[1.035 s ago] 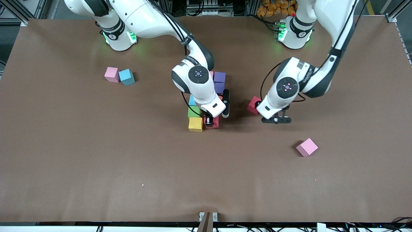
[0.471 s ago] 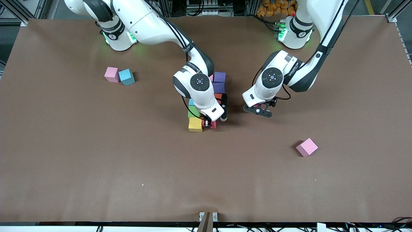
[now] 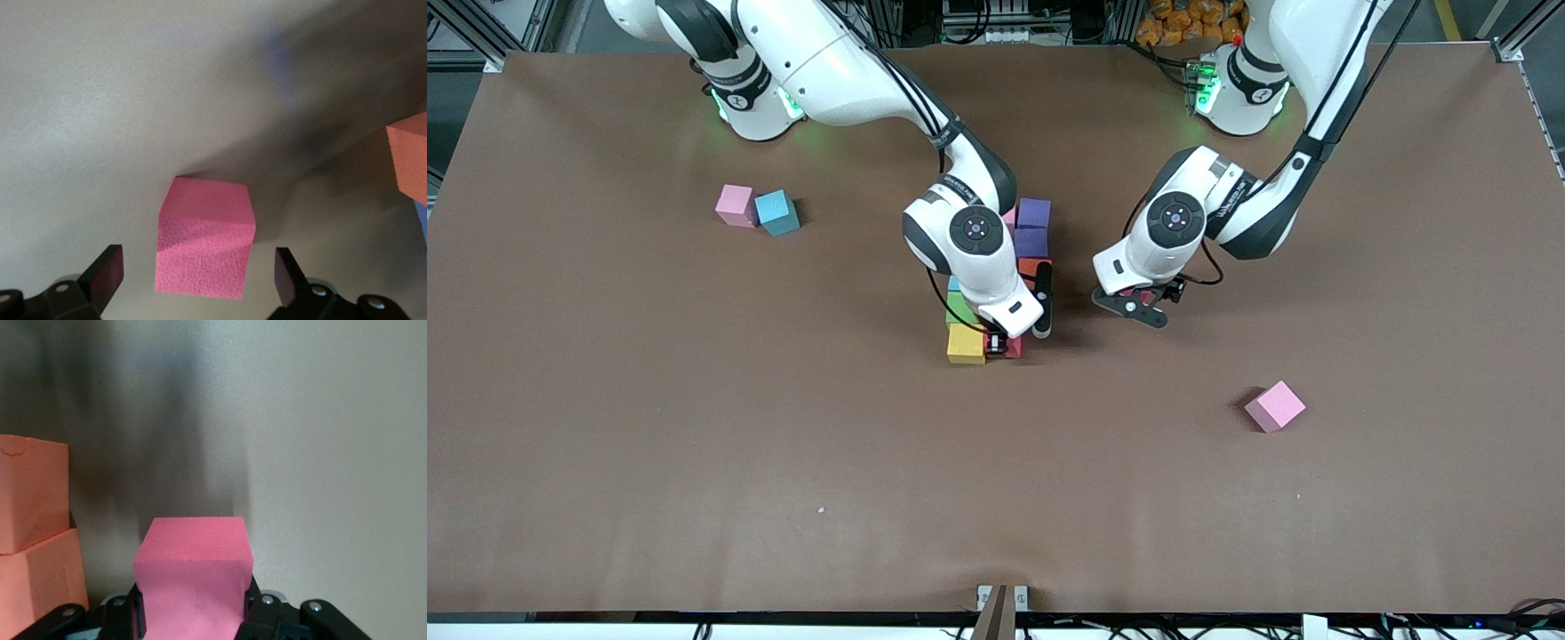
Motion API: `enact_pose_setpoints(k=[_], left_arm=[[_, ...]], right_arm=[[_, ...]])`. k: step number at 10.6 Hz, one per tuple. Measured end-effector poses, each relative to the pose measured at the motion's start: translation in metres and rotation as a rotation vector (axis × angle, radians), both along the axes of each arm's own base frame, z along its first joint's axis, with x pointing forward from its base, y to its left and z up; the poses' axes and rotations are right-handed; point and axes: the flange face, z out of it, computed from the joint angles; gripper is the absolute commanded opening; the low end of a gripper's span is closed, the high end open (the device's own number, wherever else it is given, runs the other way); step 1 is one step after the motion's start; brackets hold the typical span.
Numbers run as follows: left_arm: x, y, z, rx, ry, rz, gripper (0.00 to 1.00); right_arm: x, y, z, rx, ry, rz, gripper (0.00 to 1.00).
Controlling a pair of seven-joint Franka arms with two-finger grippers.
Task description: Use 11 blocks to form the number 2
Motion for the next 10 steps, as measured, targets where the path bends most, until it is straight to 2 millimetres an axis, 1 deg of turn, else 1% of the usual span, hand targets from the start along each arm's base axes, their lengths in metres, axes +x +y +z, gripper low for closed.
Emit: enact_pose_setpoints(k=[2,5,6,7,8,9,10], left_arm=[[-0.003,0.0,-0.013,0.001,0.018,-0.004,1.0],[-0.004,0.0,-0.022,-0.001,0.03,-0.002,1.0],[-0.004,0.001,-0.024,-0.003,0.03,-0.001,0.94],[-0.004,0.002,-0.026,-0.004,0.033,0.001,0.7],[-0.003,0.003,-0.028,-0.003,0.035,0.004,0.42],[-0.003,0.004,-0.029,-0.004,0.036,0.006,0.35],[-0.002,0.004,-0.029,-0.004,0.035,0.004,0.34]], right_arm=[[0.0,-0.001,0.0,0.0,0.0,-0.001,0.46],[0.004,-0.004,-0.001,-0.002,0.0,-0.006,0.45],[0.004,-0.004,-0.001,-0.002,0.0,-0.007,0.45],[0.004,-0.005,-0.001,-0.002,0.001,-0.007,0.45],[0.004,-0.005,-0.002,-0.002,0.001,-0.008,0.46],[0.005,-0.005,-0.002,-0.003,0.001,-0.008,0.45],[0.004,-0.005,-0.003,-0.003,0.002,-0.008,0.45]])
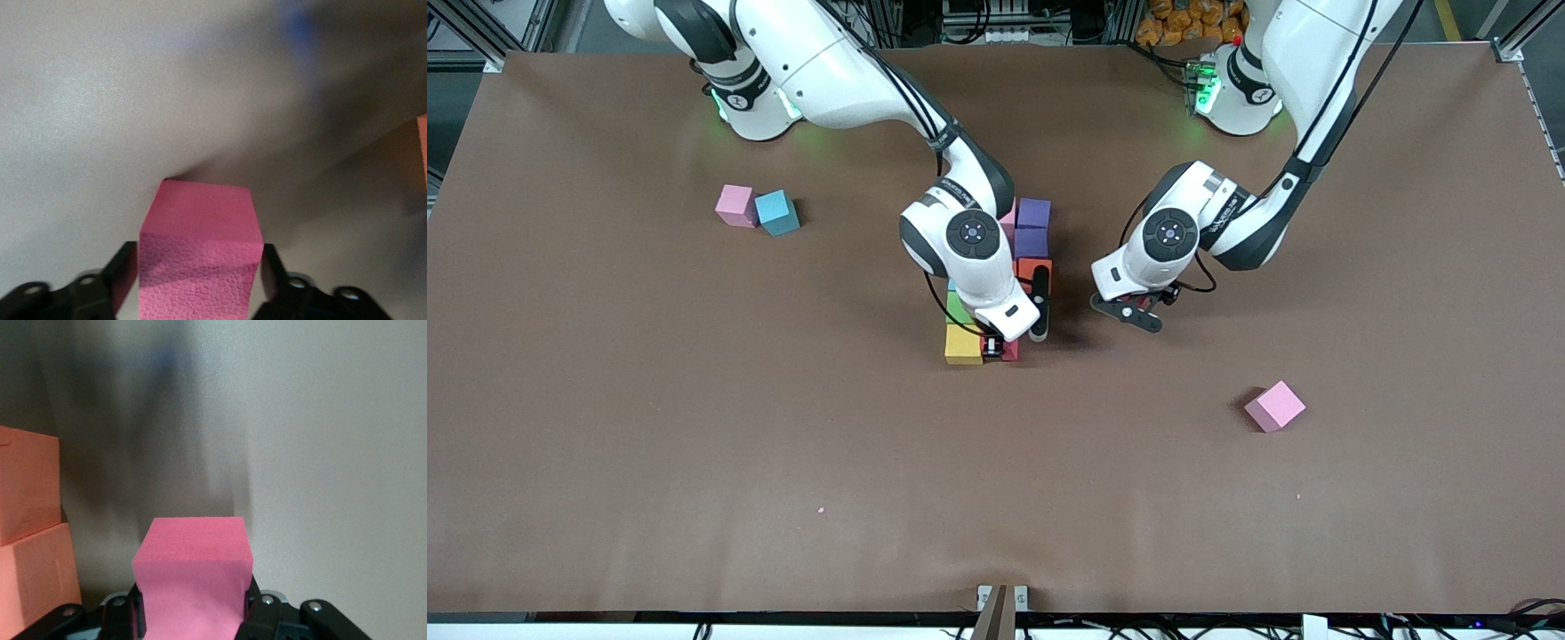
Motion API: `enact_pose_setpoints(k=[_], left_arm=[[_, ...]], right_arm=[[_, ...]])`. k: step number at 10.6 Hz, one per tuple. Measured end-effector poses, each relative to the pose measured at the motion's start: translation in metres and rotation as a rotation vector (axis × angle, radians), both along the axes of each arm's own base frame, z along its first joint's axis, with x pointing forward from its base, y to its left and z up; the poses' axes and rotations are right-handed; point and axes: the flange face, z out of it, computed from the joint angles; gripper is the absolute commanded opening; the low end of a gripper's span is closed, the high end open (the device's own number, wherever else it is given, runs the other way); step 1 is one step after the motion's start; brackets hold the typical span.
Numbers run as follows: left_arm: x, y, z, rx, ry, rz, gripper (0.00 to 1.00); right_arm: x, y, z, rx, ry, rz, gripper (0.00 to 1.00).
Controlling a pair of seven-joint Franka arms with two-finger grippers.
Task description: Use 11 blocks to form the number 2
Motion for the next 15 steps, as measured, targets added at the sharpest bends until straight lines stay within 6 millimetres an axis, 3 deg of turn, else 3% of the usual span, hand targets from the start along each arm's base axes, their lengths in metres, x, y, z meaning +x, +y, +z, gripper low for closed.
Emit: enact_pose_setpoints(k=[1,2,7,12,15], left_arm=[[0.002,0.001,0.001,-0.002,-0.003,-0.003,0.24],[0.005,0.005,0.003,-0.002,-0.006,0.001,0.21],[0.023,0.028,0.008,-0.008,-0.019,0.045,0.21],[0.062,0.038,0.051,-0.016,-0.071,0.09,0.22],[0.076,0.051,0.061,-0.012,-0.076,0.121,0.22]], right_arm=[[0.0,0.0,-0.002,-0.002,0.002,0.0,0.45],[0.0,0.0,-0.004,-0.004,0.004,0.0,0.45],[0.0,0.001,-0.006,0.005,-0.004,0.001,0.46],[-0.001,0.001,-0.006,0.006,-0.004,0.002,0.46],[0.0,0.001,-0.006,0.01,-0.009,0.001,0.46]])
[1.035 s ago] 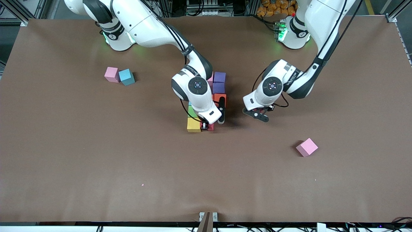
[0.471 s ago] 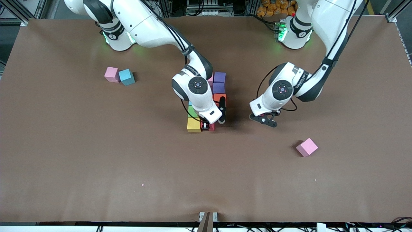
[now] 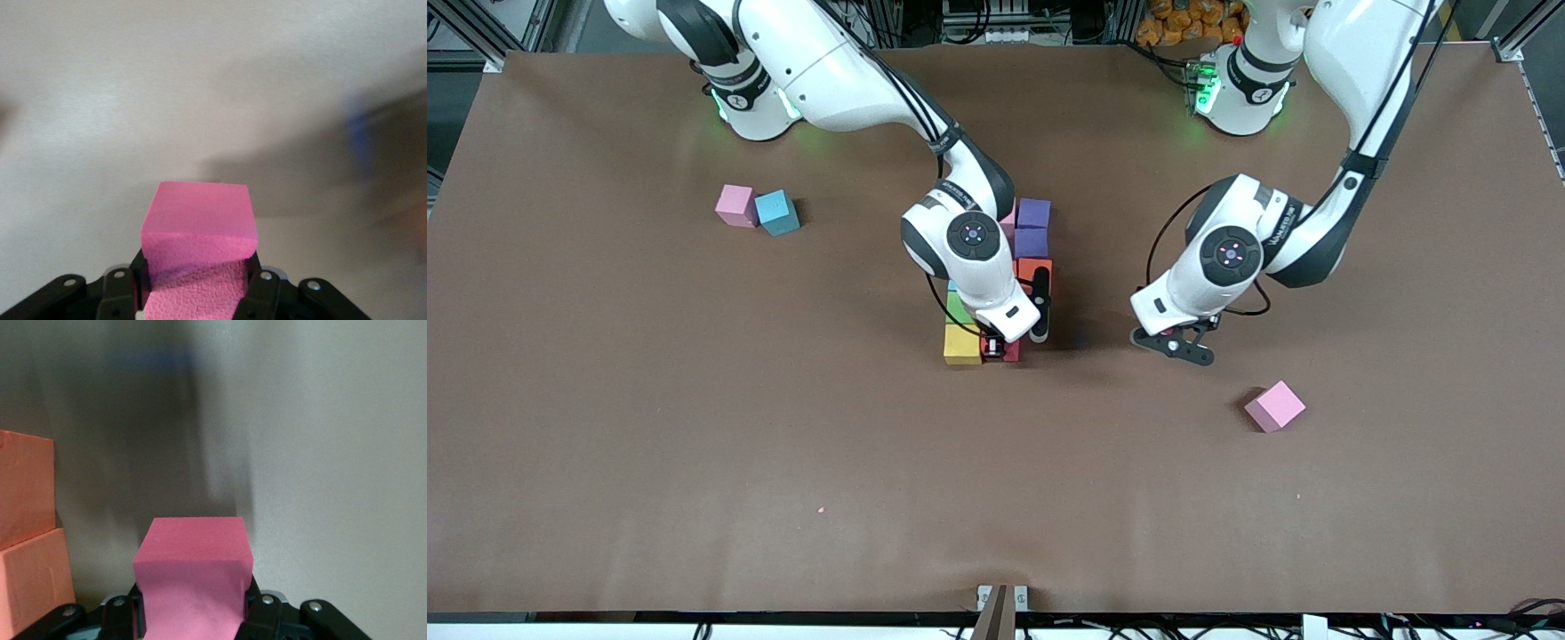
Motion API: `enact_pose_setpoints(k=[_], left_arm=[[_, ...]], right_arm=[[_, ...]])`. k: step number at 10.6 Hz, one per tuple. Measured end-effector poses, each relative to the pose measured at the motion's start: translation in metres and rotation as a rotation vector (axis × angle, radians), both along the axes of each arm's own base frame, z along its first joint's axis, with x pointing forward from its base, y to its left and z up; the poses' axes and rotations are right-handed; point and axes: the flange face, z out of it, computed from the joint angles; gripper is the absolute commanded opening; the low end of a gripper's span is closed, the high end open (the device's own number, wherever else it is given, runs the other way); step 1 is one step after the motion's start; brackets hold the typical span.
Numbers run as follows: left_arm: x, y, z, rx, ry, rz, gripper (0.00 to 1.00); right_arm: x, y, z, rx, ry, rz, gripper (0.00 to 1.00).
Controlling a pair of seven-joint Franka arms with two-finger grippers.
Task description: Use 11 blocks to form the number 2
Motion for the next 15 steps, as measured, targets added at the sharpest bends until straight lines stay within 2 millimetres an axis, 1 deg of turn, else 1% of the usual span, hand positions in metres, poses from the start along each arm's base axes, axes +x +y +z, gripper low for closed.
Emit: enact_pose_setpoints(k=[2,7,8,9,10,11,12,13,15], left_arm=[[0.009,0.015,0.003,-0.003,-0.007,0.03,0.22],[0.027,0.038,0.015,-0.011,-0.034,0.083,0.21],[0.032,0.049,0.016,-0.011,-0.036,0.104,0.21],[0.037,0.059,0.018,-0.013,-0.041,0.123,0.21],[0.041,0.065,0.02,-0.015,-0.046,0.134,0.21],[0.045,0.066,0.022,-0.019,-0.052,0.138,0.21],[0.047,0.066,0.024,-0.022,-0.058,0.139,0.21],[0.049,0.066,0.027,-0.024,-0.064,0.14,0.21],[0.051,0.066,0.029,-0.025,-0.067,0.141,0.21]], right_arm=[[0.001,0.0,0.0,0.006,-0.007,-0.001,0.46],[0.001,0.0,0.0,0.007,-0.008,-0.001,0.49],[0.001,0.0,-0.001,0.007,-0.008,-0.001,0.5],[0.001,0.0,-0.001,0.007,-0.008,-0.001,0.54],[0.001,0.0,-0.001,0.007,-0.008,-0.001,0.64],[0.001,0.0,-0.001,0.007,-0.008,-0.001,0.8],[0.001,0.0,-0.001,0.007,-0.007,-0.001,0.87],[0.001,0.001,-0.001,0.007,-0.007,-0.001,0.89],[0.001,0.001,-0.001,0.009,-0.009,-0.001,0.89]])
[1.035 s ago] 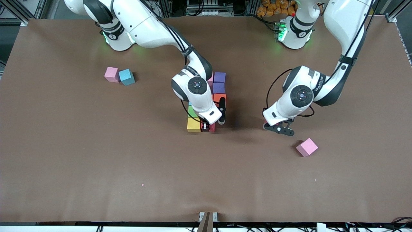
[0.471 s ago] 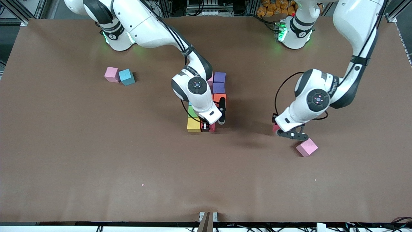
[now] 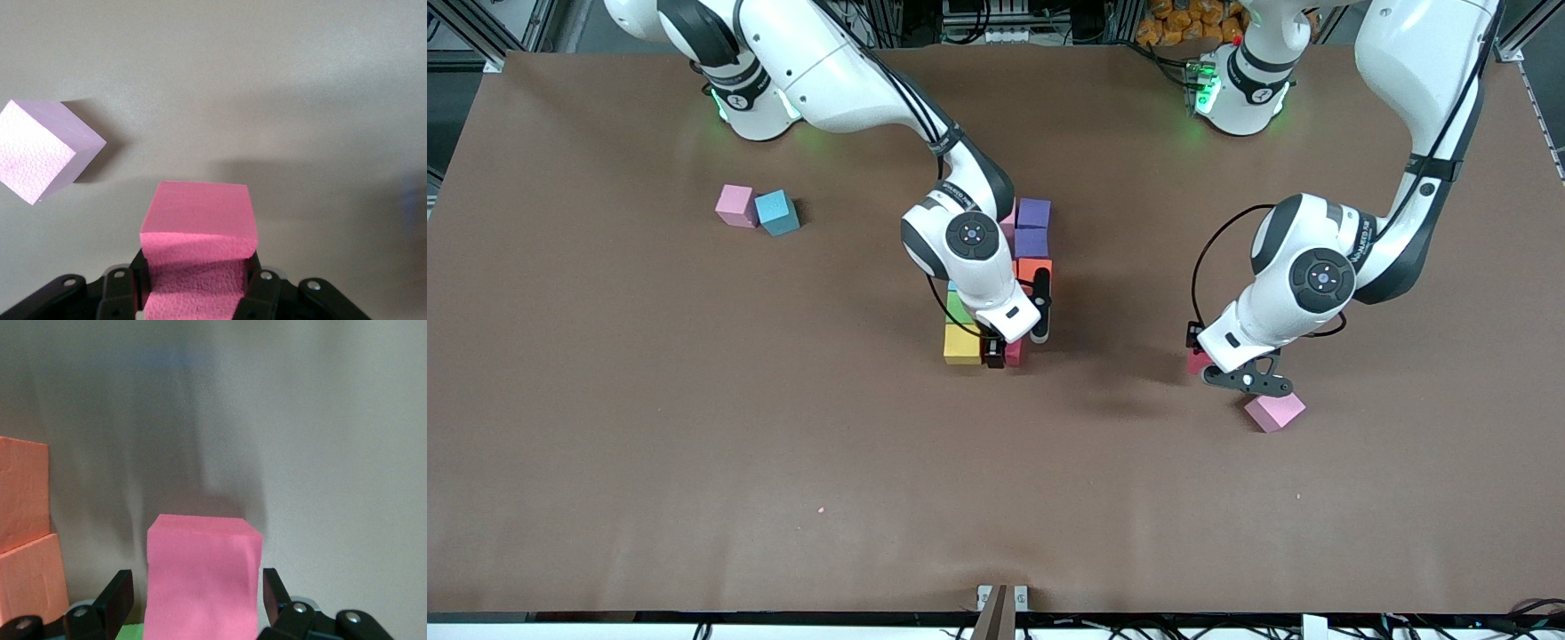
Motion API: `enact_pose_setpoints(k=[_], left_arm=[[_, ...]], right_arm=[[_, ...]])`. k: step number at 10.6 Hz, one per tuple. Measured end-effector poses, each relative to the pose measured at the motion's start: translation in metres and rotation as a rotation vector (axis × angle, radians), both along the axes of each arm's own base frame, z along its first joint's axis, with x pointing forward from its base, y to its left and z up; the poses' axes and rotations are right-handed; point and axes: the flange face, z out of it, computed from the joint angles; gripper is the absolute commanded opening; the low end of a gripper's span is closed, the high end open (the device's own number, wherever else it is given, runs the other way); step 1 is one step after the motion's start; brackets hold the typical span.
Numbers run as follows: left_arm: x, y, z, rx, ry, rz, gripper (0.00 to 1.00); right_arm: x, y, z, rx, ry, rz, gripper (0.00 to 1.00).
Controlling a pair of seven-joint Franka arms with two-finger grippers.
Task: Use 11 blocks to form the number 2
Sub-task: 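Lift the pink cube with the left gripper while the right gripper holds red, then release red and withdraw the right gripper while the left gripper carries pink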
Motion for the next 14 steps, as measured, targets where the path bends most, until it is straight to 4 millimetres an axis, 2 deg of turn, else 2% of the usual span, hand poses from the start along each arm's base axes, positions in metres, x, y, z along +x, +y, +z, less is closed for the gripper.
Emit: enact_pose_setpoints(k=[2,3,5,7,9,11,13,14], left_arm=[[0.0,0.002,0.001,0.006,0.013,0.002,0.21],[0.002,0.004,0.004,0.011,0.021,0.006,0.21],[0.005,0.006,0.012,0.018,0.032,0.01,0.22],[0.006,0.006,0.013,0.021,0.038,0.011,0.22],[0.005,0.007,0.012,0.023,0.043,0.011,0.22],[0.005,0.005,0.011,0.022,0.045,0.009,0.21],[0.006,0.002,0.014,0.02,0.038,0.02,0.21],[0.006,-0.002,0.016,0.02,0.034,0.06,0.21]], right_arm=[[0.0,0.0,0.001,0.002,-0.003,0.0,0.9],[0.002,0.001,0.003,0.005,-0.008,-0.001,0.98],[0.007,0.002,0.016,0.014,-0.03,-0.004,1.0],[0.009,0.002,0.041,0.029,-0.051,-0.006,1.0],[0.006,-0.003,0.078,0.035,-0.059,-0.009,1.0],[0.007,-0.029,0.124,0.035,-0.083,-0.039,1.0],[0.019,-0.086,0.19,0.036,-0.109,-0.116,1.0],[0.025,-0.124,0.227,0.034,-0.102,-0.168,1.0]])
